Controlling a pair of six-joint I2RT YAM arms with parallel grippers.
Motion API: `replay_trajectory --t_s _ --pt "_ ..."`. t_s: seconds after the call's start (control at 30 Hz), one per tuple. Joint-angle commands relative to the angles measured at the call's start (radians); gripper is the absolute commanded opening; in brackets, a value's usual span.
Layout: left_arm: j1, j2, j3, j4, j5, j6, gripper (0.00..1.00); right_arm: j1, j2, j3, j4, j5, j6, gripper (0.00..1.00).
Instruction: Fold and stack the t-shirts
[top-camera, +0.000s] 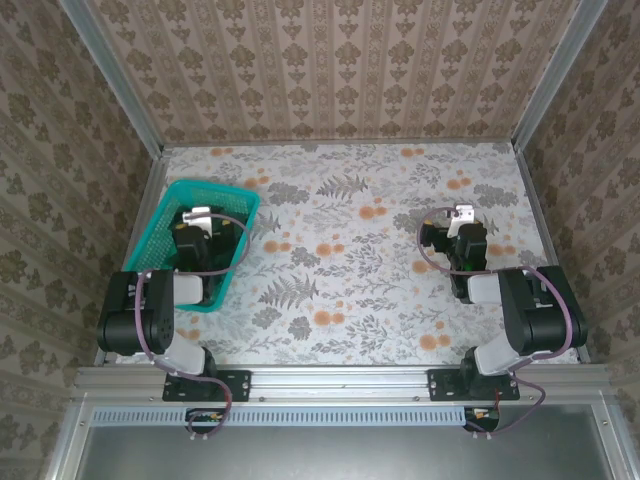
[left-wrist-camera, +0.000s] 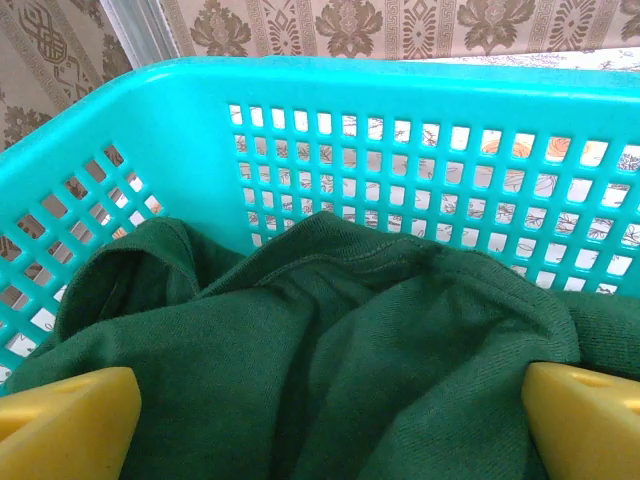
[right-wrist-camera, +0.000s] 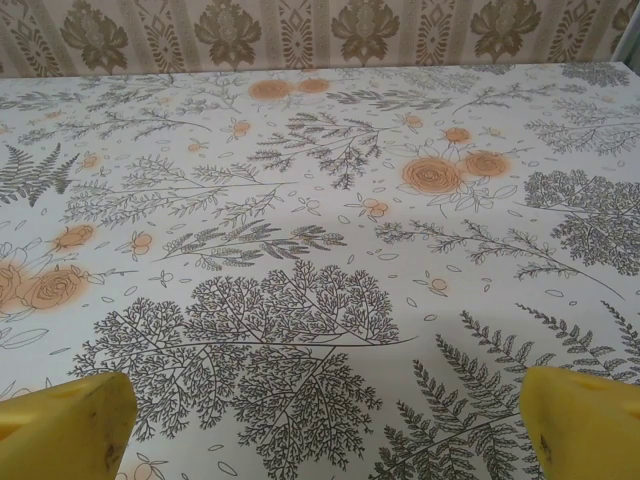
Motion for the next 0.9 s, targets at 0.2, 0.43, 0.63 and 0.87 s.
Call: replay_trajectory --t_s 0.2,0.43,0.63,0.87 --pt "-0.001 0.008 0.005 -0.007 0.020 0.021 1.00 -0.001 0.012 0.021 0.004 -0.034 -0.004 1.00" --pt "-0.001 0.008 0.006 -0.006 0.020 0.020 1.00 -0.004 0.010 0.020 0.004 -0.037 -0.003 0.99" --pt "0.001 0.008 0.006 -0.008 0.021 0.021 1.00 -0.004 0.012 0.021 0.003 -0.037 -0.003 1.00" --pt "-0.001 0.009 0.006 -0.007 0.021 0.021 1.00 -0.003 0.011 0.021 0.003 -0.037 -0.004 0.99"
